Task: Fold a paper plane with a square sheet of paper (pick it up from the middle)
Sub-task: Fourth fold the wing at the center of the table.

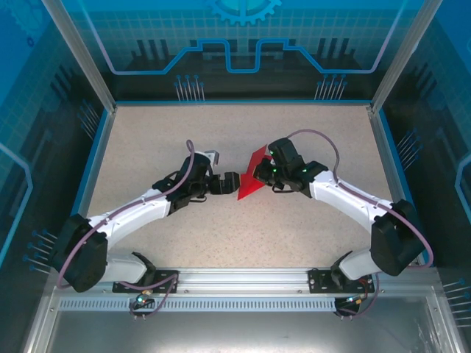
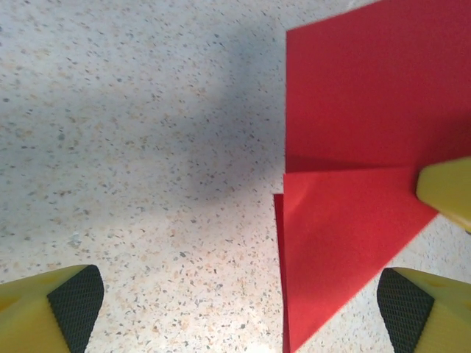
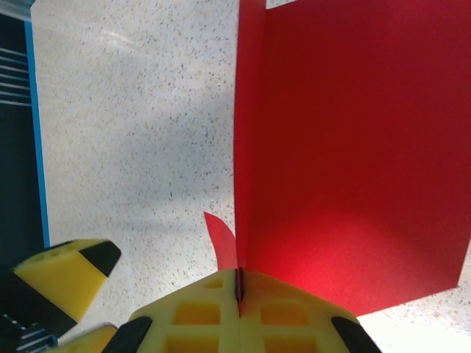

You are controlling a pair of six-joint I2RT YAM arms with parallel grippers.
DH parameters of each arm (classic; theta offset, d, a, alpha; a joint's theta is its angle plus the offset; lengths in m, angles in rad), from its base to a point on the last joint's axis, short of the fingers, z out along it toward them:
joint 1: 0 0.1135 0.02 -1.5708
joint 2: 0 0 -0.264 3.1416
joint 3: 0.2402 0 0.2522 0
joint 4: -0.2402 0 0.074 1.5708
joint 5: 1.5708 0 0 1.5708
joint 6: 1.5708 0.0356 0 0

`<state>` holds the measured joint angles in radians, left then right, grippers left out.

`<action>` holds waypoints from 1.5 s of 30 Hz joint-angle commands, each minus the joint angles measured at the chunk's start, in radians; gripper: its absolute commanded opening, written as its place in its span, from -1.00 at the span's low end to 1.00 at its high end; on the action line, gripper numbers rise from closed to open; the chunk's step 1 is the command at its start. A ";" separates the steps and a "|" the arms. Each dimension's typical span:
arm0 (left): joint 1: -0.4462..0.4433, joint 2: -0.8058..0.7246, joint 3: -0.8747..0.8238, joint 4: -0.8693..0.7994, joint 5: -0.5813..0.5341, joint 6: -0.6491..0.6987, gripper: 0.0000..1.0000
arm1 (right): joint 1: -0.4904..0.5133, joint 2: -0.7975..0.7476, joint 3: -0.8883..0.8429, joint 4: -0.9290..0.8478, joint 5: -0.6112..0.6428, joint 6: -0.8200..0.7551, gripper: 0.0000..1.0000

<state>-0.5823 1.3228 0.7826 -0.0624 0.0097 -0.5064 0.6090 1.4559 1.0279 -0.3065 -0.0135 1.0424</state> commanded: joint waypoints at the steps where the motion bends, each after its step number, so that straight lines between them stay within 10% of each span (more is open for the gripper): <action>1: -0.008 -0.002 -0.067 0.162 0.097 0.123 0.97 | 0.010 0.058 -0.007 -0.048 0.048 0.099 -1.00; 23: -0.117 0.347 -0.173 0.704 0.181 0.589 0.52 | -0.017 0.212 0.012 -0.153 -0.082 0.369 -1.00; 45: -0.118 0.446 -0.232 0.865 0.179 0.675 -0.16 | -0.070 0.220 0.010 -0.166 -0.179 0.387 -1.00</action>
<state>-0.6968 1.7531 0.5579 0.7547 0.1909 0.1371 0.5533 1.6611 1.0172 -0.4381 -0.1661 1.4143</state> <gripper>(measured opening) 0.430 0.043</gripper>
